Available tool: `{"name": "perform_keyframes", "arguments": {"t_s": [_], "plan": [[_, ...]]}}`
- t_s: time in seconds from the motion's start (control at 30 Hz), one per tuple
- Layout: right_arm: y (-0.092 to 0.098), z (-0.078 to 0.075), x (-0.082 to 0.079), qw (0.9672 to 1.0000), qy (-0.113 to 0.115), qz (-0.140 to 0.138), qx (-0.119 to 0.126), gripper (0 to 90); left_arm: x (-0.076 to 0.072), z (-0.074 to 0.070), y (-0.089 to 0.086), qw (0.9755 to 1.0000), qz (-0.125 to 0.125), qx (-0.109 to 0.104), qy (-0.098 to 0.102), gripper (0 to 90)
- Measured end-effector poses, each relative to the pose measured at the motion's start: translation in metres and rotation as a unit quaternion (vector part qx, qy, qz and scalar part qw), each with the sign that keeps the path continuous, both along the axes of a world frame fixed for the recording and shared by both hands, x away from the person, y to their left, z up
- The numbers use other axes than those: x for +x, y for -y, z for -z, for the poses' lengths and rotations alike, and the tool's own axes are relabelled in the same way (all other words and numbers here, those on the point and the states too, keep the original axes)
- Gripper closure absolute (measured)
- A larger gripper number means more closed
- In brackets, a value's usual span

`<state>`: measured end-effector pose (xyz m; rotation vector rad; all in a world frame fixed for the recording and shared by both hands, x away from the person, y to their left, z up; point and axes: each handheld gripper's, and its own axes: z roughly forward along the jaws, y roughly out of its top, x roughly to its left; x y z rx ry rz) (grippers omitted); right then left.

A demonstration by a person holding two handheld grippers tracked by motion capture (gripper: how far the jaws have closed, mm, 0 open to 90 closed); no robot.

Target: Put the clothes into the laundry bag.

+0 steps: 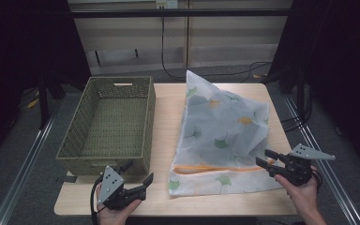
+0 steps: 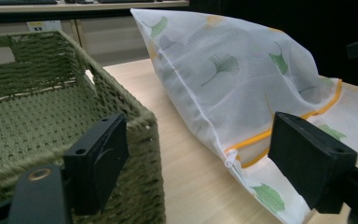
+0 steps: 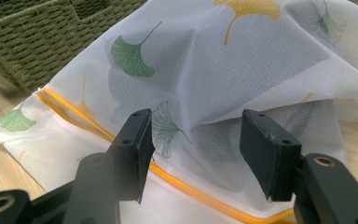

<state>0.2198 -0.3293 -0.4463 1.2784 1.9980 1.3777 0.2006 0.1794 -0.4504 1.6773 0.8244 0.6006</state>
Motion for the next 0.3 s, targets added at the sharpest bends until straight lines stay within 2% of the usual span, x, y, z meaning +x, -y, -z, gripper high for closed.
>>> {"name": "perform_keyframes", "arguments": {"t_s": [0.23, 0.3], "plan": [[-0.0015, 0.0013, 0.0042, 0.9998, -0.006, -0.019, -0.002, 42.4, 0.0012, 0.0083, 0.0057, 0.9997, 0.001, -0.02, -0.011, 15.3], [-0.0027, 0.0021, 0.0051, 0.9997, -0.01, -0.024, -0.003, 40.4, 0.0022, 0.009, 0.008, 0.9998, 0.002, -0.019, -0.011, 15.2]]}}
